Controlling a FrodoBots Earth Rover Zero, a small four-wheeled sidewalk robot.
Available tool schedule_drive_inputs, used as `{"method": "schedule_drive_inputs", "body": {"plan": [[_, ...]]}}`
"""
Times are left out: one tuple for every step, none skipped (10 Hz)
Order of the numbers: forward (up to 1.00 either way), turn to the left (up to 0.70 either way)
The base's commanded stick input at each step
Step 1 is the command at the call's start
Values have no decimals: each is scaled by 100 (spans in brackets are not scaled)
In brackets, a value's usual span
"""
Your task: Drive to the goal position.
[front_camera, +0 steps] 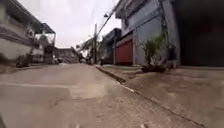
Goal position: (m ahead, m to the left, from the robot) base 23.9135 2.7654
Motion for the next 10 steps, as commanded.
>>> {"method": "schedule_drive_inputs", "body": {"plan": [[85, 0], [85, 0], [85, 0], [85, 0], [85, 0], [85, 0], [85, 0], [85, 0], [85, 0], [85, 6]]}}
